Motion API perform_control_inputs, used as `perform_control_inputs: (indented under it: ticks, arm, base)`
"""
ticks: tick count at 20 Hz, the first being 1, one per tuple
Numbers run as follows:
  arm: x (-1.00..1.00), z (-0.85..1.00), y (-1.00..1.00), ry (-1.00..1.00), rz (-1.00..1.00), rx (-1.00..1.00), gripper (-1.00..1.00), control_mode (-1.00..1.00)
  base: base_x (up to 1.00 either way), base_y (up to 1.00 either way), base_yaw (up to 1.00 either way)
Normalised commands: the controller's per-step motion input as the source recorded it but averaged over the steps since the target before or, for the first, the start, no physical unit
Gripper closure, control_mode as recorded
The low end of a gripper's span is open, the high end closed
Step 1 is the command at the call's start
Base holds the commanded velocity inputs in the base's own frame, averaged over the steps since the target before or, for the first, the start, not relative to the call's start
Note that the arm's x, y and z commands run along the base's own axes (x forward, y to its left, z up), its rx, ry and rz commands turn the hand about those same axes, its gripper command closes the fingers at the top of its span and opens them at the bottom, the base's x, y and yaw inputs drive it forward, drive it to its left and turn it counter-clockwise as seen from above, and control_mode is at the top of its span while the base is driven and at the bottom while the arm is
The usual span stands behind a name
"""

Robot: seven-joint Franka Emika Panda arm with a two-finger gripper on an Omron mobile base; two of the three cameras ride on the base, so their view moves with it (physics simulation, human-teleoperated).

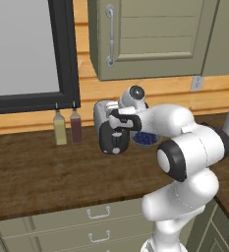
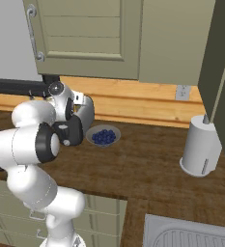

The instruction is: Start the toaster. Once the lever pops up, take the bread to the plate on the dining counter.

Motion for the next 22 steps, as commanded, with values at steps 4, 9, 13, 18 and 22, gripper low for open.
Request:
perform_control_inputs:
  ticks: [4, 9, 13, 18, 22]
  arm:
    - [0.24, -0.01, 0.12, 0.02, 0.00, 0.00, -1.00, -1.00]
    - [0.16, -0.06, 0.15, 0.00, 0.00, 0.00, -1.00, -1.00]
    - [0.18, -0.17, 0.01, 0.00, 0.00, 0.00, -1.00, -1.00]
    - [0.15, -0.21, 0.00, 0.00, 0.00, 0.00, -1.00, -1.00]
    - [0.20, -0.19, 0.00, 0.00, 0.00, 0.00, -1.00, -1.00]
  base:
    - [0.00, 0.00, 0.00]
    - [0.00, 0.00, 0.00]
    - [0.00, 0.00, 0.00]
    - [0.00, 0.00, 0.00]
    - [0.00, 0.00, 0.00]
